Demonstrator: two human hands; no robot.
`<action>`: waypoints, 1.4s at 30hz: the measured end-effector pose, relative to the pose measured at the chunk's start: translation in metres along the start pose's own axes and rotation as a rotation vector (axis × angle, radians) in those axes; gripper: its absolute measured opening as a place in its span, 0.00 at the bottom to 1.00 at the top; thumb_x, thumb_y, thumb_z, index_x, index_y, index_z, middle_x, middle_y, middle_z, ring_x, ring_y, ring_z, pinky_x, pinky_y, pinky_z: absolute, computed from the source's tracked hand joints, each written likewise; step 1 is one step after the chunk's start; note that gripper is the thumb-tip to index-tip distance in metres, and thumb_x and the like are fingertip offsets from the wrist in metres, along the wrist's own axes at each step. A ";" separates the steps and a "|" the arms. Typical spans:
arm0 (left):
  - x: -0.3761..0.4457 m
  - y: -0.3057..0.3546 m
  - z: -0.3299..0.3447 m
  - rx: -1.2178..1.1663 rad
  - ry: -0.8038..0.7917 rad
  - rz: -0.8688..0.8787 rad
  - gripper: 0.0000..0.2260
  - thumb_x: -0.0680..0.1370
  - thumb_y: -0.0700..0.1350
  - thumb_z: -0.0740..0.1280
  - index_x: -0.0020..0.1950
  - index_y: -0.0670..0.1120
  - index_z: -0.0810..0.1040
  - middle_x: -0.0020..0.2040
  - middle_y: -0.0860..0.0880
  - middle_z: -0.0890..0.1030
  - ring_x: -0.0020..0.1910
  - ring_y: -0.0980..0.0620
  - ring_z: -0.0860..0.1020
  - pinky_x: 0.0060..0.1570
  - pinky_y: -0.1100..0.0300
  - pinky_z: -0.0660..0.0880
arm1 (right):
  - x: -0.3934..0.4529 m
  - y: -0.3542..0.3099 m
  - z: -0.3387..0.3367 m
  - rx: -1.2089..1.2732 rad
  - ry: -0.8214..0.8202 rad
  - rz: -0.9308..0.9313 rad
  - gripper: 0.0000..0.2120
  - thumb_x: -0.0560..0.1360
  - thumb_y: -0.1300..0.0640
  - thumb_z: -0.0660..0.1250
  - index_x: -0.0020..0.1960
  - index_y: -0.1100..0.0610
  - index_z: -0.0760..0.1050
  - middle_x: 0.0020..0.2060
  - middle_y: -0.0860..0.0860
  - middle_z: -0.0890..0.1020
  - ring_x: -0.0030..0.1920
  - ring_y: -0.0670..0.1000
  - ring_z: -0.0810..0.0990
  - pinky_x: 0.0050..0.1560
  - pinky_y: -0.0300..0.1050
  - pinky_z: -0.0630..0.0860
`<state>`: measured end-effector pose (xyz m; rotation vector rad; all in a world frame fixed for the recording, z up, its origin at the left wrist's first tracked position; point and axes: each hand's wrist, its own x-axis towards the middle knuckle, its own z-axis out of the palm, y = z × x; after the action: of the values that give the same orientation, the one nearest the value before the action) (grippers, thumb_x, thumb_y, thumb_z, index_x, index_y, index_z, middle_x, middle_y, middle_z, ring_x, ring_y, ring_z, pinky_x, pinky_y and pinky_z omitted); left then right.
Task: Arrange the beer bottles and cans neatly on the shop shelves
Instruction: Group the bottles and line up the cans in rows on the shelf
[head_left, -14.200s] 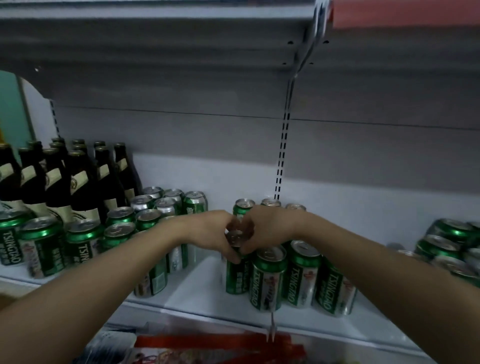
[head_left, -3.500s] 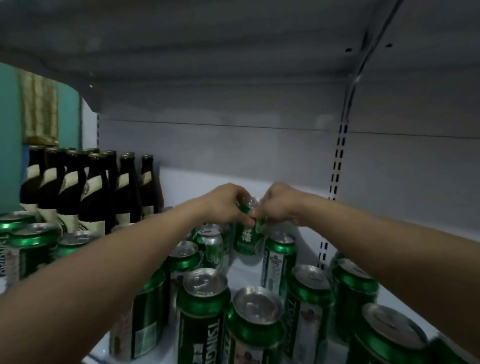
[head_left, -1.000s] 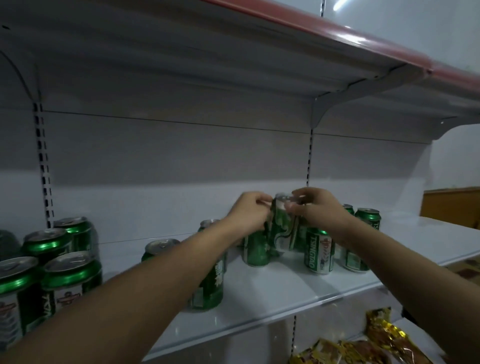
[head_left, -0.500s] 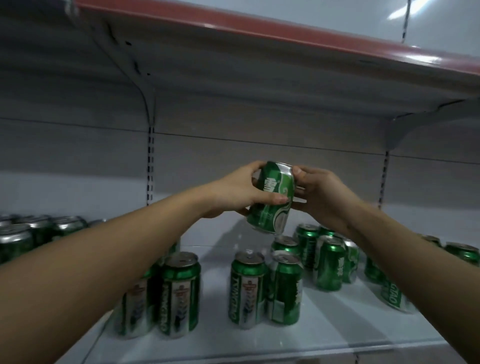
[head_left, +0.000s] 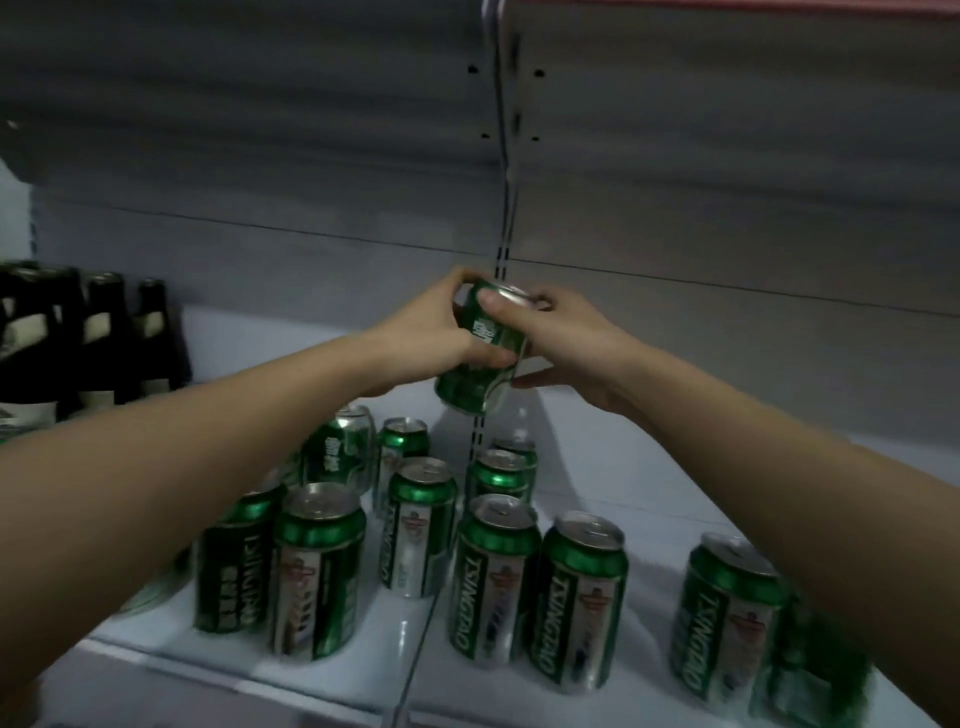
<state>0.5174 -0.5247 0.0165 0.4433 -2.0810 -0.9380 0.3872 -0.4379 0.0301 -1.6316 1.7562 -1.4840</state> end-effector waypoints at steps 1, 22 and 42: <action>0.000 -0.007 -0.013 0.018 0.006 -0.023 0.31 0.71 0.39 0.76 0.68 0.52 0.66 0.55 0.49 0.79 0.50 0.51 0.82 0.45 0.60 0.79 | 0.009 -0.004 0.012 -0.013 -0.018 -0.003 0.22 0.75 0.43 0.71 0.63 0.54 0.73 0.54 0.51 0.82 0.51 0.51 0.83 0.45 0.48 0.83; -0.008 -0.147 -0.105 0.791 -0.171 -0.316 0.29 0.67 0.50 0.79 0.63 0.46 0.71 0.54 0.48 0.76 0.51 0.48 0.75 0.46 0.57 0.72 | 0.089 0.039 0.182 -0.232 -0.274 0.312 0.16 0.73 0.61 0.74 0.56 0.68 0.76 0.46 0.60 0.83 0.40 0.56 0.85 0.40 0.45 0.84; 0.028 -0.140 -0.063 0.807 -0.331 -0.290 0.35 0.72 0.55 0.74 0.74 0.42 0.67 0.67 0.46 0.77 0.62 0.47 0.76 0.63 0.54 0.73 | 0.100 0.071 0.120 -0.581 -0.336 0.276 0.19 0.76 0.54 0.72 0.61 0.65 0.75 0.53 0.58 0.80 0.53 0.54 0.80 0.54 0.49 0.81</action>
<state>0.5485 -0.6639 -0.0473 1.0828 -2.7105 -0.2811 0.4145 -0.5930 -0.0374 -1.6631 2.2107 -0.5591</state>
